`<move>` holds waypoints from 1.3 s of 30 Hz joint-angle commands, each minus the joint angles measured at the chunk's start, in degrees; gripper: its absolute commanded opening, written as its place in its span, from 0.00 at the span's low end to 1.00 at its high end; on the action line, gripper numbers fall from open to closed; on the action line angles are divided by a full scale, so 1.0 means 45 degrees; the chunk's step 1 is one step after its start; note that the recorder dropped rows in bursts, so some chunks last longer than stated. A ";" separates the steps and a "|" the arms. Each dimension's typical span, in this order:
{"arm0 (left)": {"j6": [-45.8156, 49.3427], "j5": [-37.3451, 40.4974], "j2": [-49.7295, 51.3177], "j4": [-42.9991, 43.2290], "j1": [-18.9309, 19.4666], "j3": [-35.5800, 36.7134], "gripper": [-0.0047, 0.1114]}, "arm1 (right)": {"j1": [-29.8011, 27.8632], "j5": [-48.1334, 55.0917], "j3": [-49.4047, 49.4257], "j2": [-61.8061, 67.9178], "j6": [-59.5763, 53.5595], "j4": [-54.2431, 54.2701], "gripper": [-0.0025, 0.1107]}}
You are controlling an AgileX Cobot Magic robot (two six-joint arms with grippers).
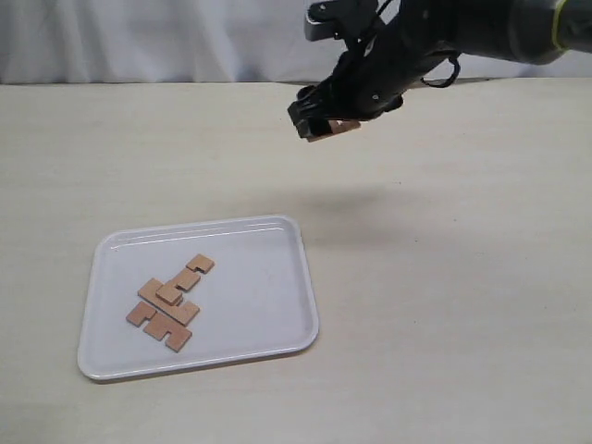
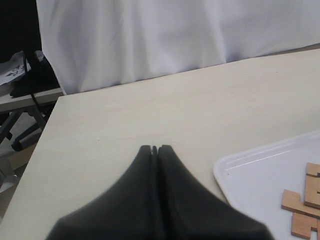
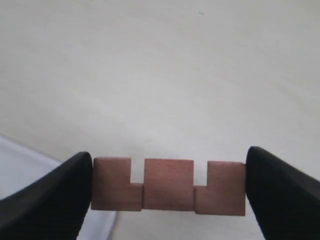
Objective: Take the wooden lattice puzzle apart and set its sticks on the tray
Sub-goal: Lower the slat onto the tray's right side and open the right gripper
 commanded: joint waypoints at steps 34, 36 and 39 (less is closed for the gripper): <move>0.0067 -0.0117 -0.0031 -0.0027 0.0133 0.0040 0.04 | 0.3286 0.3760 0.1510 -0.1654 0.1392 -0.1475 0.83; 0.0067 -0.0117 -0.0031 -0.0027 0.0133 0.0040 0.04 | 0.3286 0.4725 0.1510 -0.1696 0.1793 -0.2223 0.62; 0.0067 -0.0117 -0.0031 -0.0027 0.0133 0.0040 0.04 | 0.3286 0.5697 0.1931 -0.1753 0.1435 -0.2388 0.14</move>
